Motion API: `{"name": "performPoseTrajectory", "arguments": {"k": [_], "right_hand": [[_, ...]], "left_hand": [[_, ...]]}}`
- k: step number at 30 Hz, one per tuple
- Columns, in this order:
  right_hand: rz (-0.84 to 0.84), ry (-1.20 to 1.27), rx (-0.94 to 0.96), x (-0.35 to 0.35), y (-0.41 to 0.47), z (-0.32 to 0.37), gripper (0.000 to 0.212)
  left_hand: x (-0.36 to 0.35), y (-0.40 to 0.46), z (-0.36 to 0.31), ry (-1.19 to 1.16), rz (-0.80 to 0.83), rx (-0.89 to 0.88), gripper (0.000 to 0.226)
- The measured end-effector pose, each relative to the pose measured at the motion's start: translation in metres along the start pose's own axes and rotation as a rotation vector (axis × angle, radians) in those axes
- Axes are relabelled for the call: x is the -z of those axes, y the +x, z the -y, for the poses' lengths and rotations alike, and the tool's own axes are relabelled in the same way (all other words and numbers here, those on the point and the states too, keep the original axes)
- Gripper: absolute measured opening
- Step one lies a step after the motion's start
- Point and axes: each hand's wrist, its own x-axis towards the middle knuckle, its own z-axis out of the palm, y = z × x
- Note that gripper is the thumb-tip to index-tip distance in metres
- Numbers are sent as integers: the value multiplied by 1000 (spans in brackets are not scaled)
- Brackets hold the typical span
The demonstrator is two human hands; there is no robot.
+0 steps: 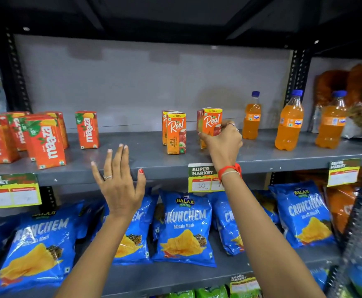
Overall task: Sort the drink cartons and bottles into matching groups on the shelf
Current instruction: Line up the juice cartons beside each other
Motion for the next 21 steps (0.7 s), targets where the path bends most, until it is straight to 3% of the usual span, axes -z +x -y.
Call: {"name": "performPoseTrajectory", "arguments": {"k": [6,21], "right_hand": [[70,-91,-34,-6,6,-4,55],[53,-127,-17,-8,4,-9,56]], "left_hand": [[-1,0,0,-11,-11,0,59],[-2,-1,2,-7,-7,-4,59]]}}
